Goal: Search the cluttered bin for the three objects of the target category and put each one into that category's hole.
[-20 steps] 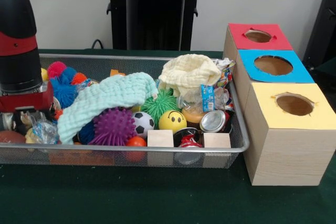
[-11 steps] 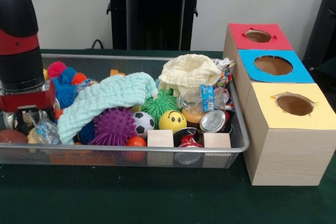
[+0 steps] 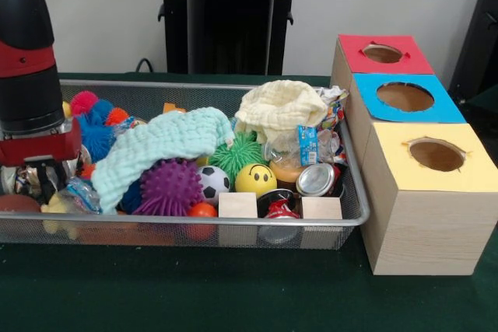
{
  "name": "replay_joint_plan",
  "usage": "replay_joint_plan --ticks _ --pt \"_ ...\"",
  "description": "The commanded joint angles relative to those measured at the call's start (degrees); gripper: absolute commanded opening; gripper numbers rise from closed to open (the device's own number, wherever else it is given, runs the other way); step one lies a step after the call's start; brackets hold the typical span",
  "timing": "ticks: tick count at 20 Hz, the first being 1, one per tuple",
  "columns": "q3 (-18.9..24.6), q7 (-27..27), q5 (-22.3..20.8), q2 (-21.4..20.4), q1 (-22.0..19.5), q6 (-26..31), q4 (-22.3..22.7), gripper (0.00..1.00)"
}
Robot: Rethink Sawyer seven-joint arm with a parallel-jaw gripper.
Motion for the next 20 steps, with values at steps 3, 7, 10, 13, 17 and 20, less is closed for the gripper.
replay_joint_plan --ticks 3,7,10,13,17,20 --pt "6.82 -11.74 -1.53 1.07 0.92 -4.62 1.86 1.0" --pt "5.69 -10.11 -1.41 -0.5 1.77 -2.98 2.12 1.0" --pt "5.17 -9.05 -0.57 -1.72 2.5 -1.28 2.58 1.0" --pt "5.29 -8.53 0.27 -3.78 2.82 -0.1 4.02 1.0" --pt "5.81 -7.44 0.99 -5.26 2.52 -0.98 5.7 1.0" --pt "6.43 -8.28 0.88 -5.0 2.53 -1.25 5.6 1.0"
